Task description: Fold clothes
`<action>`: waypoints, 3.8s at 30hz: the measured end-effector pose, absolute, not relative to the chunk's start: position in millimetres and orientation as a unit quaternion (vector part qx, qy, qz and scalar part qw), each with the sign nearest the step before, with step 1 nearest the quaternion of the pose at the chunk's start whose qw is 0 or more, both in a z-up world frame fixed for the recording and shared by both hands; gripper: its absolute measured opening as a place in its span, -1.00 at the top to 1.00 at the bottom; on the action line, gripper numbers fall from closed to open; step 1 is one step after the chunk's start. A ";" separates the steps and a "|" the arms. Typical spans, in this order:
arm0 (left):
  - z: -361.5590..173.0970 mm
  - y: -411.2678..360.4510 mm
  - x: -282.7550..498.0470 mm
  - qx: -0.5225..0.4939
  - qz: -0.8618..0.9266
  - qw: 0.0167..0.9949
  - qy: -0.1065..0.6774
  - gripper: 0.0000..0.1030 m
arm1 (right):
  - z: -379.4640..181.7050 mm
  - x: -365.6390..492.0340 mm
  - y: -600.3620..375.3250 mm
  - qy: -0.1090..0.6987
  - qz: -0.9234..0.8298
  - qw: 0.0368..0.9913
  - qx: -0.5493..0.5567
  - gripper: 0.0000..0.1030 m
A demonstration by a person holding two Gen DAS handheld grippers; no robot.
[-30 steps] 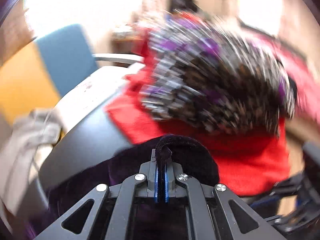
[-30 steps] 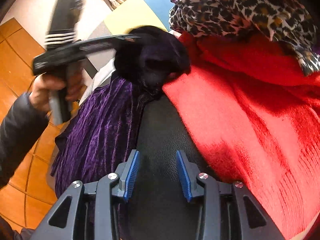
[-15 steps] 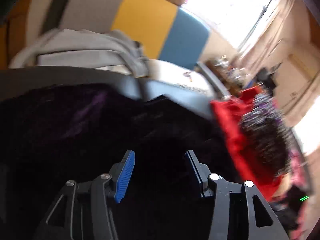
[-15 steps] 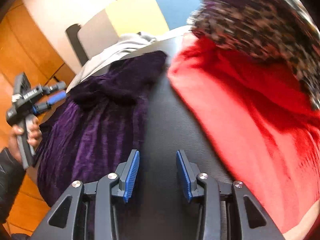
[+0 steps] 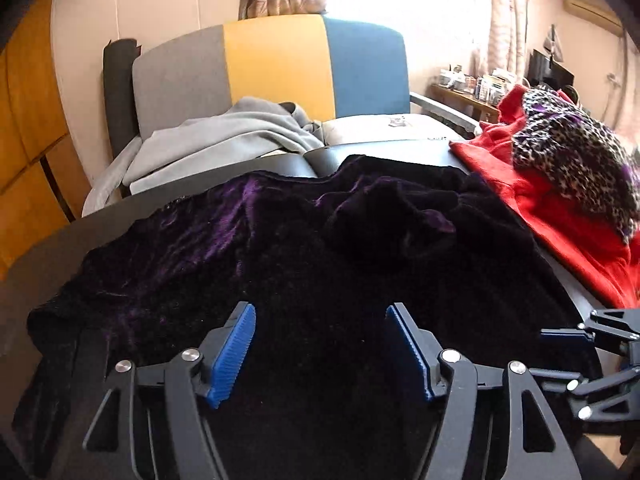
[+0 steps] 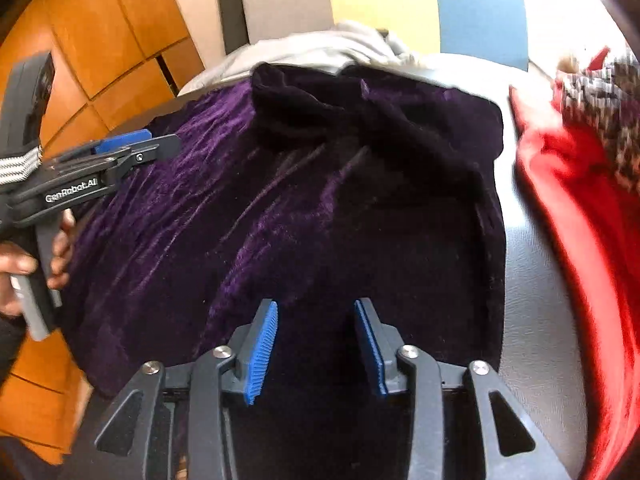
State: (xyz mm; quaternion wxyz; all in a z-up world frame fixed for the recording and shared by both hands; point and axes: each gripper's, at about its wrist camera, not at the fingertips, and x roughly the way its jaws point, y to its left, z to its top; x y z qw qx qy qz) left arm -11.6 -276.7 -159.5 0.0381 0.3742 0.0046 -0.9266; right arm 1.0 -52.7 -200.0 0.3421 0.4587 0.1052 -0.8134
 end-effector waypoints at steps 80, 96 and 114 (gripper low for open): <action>-88.9 -356.9 -31.3 0.304 -0.941 -0.098 0.114 0.83 | -183.7 -49.5 -109.7 0.203 -0.836 0.356 0.365 0.85; -193.1 -455.9 102.8 0.473 -0.853 -0.023 0.218 0.07 | -201.7 -10.2 -31.9 0.180 -0.828 0.312 0.430 0.70; -215.4 -436.0 72.4 0.401 -0.803 -0.014 0.440 -0.43 | -172.9 -14.2 -128.9 0.191 -0.781 0.449 0.390 0.48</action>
